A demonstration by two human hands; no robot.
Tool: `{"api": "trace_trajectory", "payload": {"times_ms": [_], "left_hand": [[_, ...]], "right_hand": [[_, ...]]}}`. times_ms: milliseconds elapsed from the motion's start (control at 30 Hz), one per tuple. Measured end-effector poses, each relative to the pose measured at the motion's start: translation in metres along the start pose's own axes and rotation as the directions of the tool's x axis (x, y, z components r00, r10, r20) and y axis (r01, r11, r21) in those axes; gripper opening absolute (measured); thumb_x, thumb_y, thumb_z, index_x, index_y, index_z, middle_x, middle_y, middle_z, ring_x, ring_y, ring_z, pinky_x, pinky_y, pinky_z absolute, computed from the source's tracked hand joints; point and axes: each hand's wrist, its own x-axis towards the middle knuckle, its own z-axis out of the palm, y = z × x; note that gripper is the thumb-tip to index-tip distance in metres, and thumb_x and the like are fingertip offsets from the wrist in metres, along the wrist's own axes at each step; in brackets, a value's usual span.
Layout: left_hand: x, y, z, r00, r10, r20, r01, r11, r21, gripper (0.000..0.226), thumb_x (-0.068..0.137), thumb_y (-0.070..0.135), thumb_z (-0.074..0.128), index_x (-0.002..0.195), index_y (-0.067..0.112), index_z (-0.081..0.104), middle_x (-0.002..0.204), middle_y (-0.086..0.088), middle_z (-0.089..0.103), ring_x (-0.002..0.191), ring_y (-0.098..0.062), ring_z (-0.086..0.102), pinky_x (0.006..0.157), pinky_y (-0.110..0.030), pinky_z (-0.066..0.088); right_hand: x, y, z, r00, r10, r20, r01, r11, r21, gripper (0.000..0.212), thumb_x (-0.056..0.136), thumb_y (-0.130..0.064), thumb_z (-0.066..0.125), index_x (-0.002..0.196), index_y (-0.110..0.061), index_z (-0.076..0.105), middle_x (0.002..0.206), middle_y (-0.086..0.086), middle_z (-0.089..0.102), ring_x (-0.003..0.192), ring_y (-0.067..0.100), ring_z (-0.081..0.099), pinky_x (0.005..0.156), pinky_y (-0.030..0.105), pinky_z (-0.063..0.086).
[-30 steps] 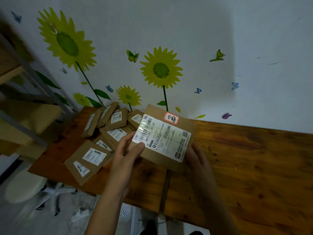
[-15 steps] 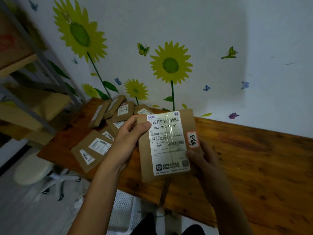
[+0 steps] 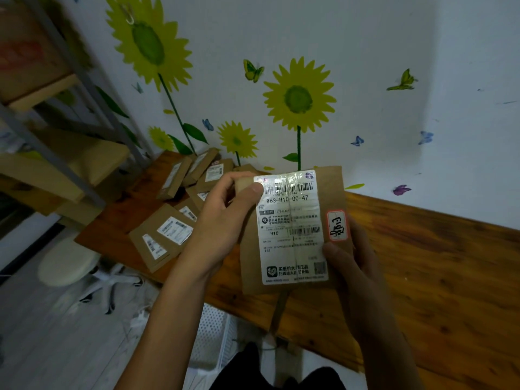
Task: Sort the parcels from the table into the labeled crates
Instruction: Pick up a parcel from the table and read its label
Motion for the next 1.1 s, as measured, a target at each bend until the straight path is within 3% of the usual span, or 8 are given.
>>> {"api": "trace_trajectory", "payload": {"times_ms": [333, 500, 600, 900, 1000, 1100], "left_hand": [[-0.003, -0.002, 0.001, 0.998, 0.027, 0.049, -0.026, 0.999, -0.024, 0.020, 0.095, 0.015, 0.060, 0.111, 0.027, 0.063, 0.100, 0.001, 0.073, 0.083, -0.014, 0.072, 0.064, -0.023, 0.055], [-0.005, -0.003, 0.003, 0.996, 0.053, 0.073, -0.051, 0.998, -0.034, 0.028, 0.084, 0.024, 0.064, 0.111, 0.031, 0.062, 0.097, 0.011, 0.074, 0.087, -0.012, 0.072, 0.066, -0.022, 0.056], [-0.006, -0.006, 0.003, 0.995, 0.062, 0.073, -0.060, 0.998, -0.031, 0.028, 0.090, 0.017, 0.062, 0.115, 0.031, 0.062, 0.101, 0.010, 0.074, 0.089, -0.012, 0.072, 0.068, -0.022, 0.056], [-0.014, -0.011, 0.001, 0.993, 0.074, 0.088, -0.071, 0.997, -0.027, 0.050, 0.086, 0.025, 0.073, 0.132, 0.029, 0.056, 0.114, 0.005, 0.072, 0.098, -0.020, 0.072, 0.072, -0.028, 0.059], [-0.016, -0.010, 0.002, 0.991, 0.085, 0.101, -0.084, 0.996, -0.023, 0.055, 0.083, 0.026, 0.067, 0.136, 0.030, 0.053, 0.114, 0.008, 0.072, 0.100, -0.018, 0.072, 0.072, -0.027, 0.058], [-0.017, -0.013, 0.001, 0.990, 0.090, 0.105, -0.089, 0.996, -0.018, 0.060, 0.087, 0.024, 0.073, 0.142, 0.030, 0.049, 0.119, 0.006, 0.071, 0.103, -0.018, 0.071, 0.074, -0.027, 0.058]], "right_hand": [[-0.003, -0.003, 0.002, 1.000, -0.002, -0.024, 0.002, 1.000, 0.010, 0.103, 0.053, -0.075, 0.083, 0.142, -0.036, 0.049, 0.125, 0.002, 0.069, 0.112, 0.029, 0.069, 0.084, 0.050, 0.060], [-0.005, -0.005, 0.002, 0.999, -0.017, -0.039, 0.018, 1.000, 0.010, 0.102, 0.054, -0.074, 0.082, 0.142, -0.035, 0.049, 0.124, 0.002, 0.069, 0.112, 0.028, 0.069, 0.084, 0.049, 0.060], [-0.007, -0.004, 0.001, 0.999, -0.016, -0.044, 0.017, 1.000, 0.022, 0.103, 0.053, -0.074, 0.083, 0.142, -0.035, 0.049, 0.123, 0.001, 0.070, 0.111, 0.027, 0.070, 0.082, 0.047, 0.061], [-0.014, -0.003, 0.002, 0.998, -0.021, -0.053, 0.024, 0.998, 0.050, 0.107, 0.051, -0.074, 0.084, 0.142, -0.030, 0.050, 0.122, 0.001, 0.070, 0.112, 0.027, 0.070, 0.081, 0.041, 0.061], [-0.014, -0.004, 0.001, 0.998, -0.023, -0.060, 0.027, 0.998, 0.060, 0.108, 0.050, -0.075, 0.084, 0.143, -0.030, 0.050, 0.123, 0.002, 0.070, 0.112, 0.027, 0.070, 0.082, 0.043, 0.061], [-0.015, -0.004, 0.002, 0.998, -0.026, -0.062, 0.030, 0.997, 0.064, 0.107, 0.051, -0.074, 0.084, 0.143, -0.030, 0.050, 0.123, 0.002, 0.070, 0.111, 0.028, 0.070, 0.083, 0.045, 0.060]]}}
